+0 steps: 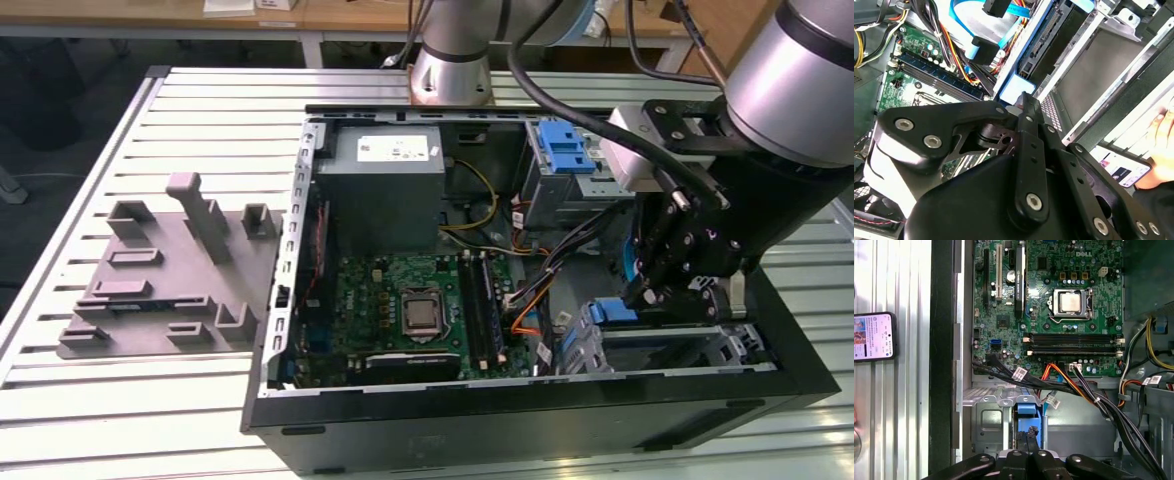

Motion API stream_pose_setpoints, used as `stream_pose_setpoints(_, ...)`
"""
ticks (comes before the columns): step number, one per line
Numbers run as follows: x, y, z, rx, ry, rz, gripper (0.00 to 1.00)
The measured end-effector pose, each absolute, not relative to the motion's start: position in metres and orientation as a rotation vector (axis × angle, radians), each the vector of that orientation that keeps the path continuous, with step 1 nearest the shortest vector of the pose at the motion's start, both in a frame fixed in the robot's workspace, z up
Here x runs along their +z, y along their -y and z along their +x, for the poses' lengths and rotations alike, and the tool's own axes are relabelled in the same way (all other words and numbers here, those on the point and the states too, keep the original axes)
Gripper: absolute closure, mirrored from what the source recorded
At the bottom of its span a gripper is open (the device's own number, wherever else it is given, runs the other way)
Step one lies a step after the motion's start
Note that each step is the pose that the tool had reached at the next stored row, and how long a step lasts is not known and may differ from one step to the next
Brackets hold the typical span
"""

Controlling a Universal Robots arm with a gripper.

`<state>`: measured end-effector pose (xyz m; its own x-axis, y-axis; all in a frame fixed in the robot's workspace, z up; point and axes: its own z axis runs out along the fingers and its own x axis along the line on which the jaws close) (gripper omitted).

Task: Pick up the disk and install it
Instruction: 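Insert the first disk wire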

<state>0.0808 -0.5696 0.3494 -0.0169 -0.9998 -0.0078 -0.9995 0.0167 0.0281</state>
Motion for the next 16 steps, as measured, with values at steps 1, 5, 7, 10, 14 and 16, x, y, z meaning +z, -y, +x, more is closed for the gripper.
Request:
stream_pose_setpoints(1,0.349,0.57,0.081,-0.04,2.23,2.193,0.89)
stream_pose_setpoints(5,0.349,0.57,0.081,-0.04,2.23,2.193,0.89)
stream_pose_setpoints(7,0.349,0.57,0.083,-0.04,2.23,2.193,0.89)
stream_pose_setpoints(10,0.349,0.57,0.091,-0.04,2.23,2.193,0.89)
stream_pose_setpoints(14,0.349,0.569,0.102,-0.04,2.23,2.193,0.89)
stream_pose_setpoints(16,0.349,0.569,0.103,-0.039,2.23,2.193,0.89)
